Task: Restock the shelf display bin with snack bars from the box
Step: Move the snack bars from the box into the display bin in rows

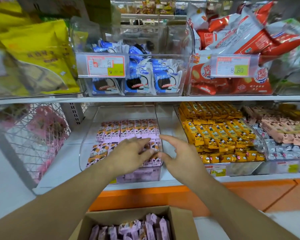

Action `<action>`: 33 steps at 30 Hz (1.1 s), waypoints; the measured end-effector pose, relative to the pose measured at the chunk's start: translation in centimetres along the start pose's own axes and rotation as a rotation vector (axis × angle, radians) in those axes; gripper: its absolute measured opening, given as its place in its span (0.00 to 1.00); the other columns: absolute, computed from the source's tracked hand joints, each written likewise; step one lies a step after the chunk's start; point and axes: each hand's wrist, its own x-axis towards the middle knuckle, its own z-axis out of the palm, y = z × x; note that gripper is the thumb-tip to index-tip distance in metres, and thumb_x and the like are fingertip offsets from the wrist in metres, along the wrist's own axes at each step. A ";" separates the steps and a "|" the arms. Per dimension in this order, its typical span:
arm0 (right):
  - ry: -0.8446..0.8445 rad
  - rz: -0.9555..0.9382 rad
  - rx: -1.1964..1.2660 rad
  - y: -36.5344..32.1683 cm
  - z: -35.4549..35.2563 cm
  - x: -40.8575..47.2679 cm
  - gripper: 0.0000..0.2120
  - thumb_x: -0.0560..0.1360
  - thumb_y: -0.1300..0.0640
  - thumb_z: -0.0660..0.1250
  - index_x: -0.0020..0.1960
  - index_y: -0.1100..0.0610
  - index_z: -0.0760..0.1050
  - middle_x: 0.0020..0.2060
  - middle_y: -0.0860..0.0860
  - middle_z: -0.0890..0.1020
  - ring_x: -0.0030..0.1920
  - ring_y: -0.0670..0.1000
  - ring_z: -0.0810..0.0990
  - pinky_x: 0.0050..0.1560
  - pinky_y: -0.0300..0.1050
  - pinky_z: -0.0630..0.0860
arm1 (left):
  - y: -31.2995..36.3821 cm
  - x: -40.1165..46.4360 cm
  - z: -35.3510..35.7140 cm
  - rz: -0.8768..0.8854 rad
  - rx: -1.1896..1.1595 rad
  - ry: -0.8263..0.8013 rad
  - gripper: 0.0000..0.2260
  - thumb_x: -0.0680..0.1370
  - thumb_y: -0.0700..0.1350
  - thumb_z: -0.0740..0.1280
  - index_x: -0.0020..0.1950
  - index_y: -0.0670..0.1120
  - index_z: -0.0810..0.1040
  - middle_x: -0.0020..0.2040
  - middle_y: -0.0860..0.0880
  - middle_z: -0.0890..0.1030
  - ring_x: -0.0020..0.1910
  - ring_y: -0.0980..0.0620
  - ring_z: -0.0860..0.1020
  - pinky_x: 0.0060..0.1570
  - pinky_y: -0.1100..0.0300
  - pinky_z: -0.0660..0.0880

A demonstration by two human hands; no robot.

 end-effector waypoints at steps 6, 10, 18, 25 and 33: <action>0.022 -0.133 -0.037 -2.1 -0.4 -2.9 0.22 0.78 0.47 0.72 0.72 0.47 0.77 0.62 0.48 0.79 0.62 0.49 0.77 0.64 0.49 0.77 | -0.7 -9.2 -1.3 -0.015 -0.305 0.274 0.17 0.84 0.55 0.65 0.72 0.57 0.77 0.69 0.59 0.79 0.68 0.59 0.76 0.68 0.63 0.70; -0.184 -0.176 0.031 -3.7 2.8 -6.5 0.15 0.76 0.48 0.71 0.63 0.46 0.81 0.52 0.44 0.80 0.53 0.44 0.78 0.53 0.43 0.78 | -5.2 -16.1 3.1 -0.099 -0.360 0.385 0.06 0.81 0.49 0.68 0.54 0.55 0.84 0.55 0.61 0.83 0.55 0.65 0.78 0.60 0.67 0.73; -0.787 -0.061 -0.281 1.9 14.5 -11.0 0.28 0.79 0.49 0.71 0.78 0.47 0.69 0.75 0.47 0.73 0.75 0.50 0.71 0.72 0.42 0.67 | -15.8 -22.9 15.2 -0.447 -0.274 0.104 0.20 0.83 0.57 0.61 0.75 0.57 0.73 0.74 0.52 0.73 0.74 0.48 0.70 0.72 0.57 0.64; -0.989 -0.004 -0.258 7.3 25.8 -10.7 0.40 0.75 0.43 0.78 0.82 0.46 0.64 0.81 0.50 0.63 0.80 0.53 0.60 0.79 0.57 0.62 | -21.1 -23.1 22.4 -0.342 -0.487 0.062 0.26 0.85 0.65 0.47 0.83 0.65 0.49 0.85 0.59 0.50 0.83 0.56 0.53 0.81 0.47 0.57; -1.060 -0.032 -0.458 10.6 33.2 -11.4 0.40 0.72 0.42 0.75 0.80 0.37 0.61 0.80 0.46 0.63 0.79 0.57 0.54 0.75 0.66 0.59 | -20.0 -23.9 23.9 -0.526 -0.799 0.184 0.26 0.83 0.61 0.52 0.82 0.66 0.54 0.81 0.68 0.56 0.77 0.73 0.54 0.80 0.62 0.52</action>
